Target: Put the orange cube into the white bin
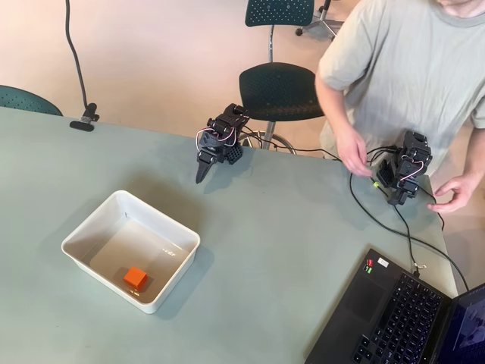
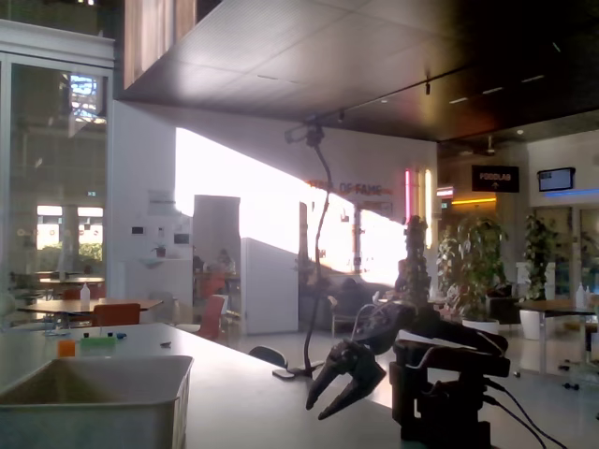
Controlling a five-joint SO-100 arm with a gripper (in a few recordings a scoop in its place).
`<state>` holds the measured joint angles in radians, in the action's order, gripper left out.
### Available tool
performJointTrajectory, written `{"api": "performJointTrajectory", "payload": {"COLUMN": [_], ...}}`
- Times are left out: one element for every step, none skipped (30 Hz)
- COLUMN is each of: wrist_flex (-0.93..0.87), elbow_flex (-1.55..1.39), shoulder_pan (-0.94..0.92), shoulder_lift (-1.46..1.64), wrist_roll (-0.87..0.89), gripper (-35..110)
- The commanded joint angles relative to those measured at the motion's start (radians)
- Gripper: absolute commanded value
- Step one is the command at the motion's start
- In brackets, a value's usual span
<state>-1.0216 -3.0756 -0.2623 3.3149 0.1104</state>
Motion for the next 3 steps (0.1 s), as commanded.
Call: {"api": "performJointTrajectory", "payload": {"wrist_flex": [-0.002, -0.002, -0.002], "elbow_flex": [0.003, 0.003, 0.003], "shoulder_pan": [0.003, 0.003, 0.003], "shoulder_lift": [0.014, 0.014, 0.014], "wrist_roll": [-0.002, -0.002, -0.002], "gripper": [12, 12, 12]}}
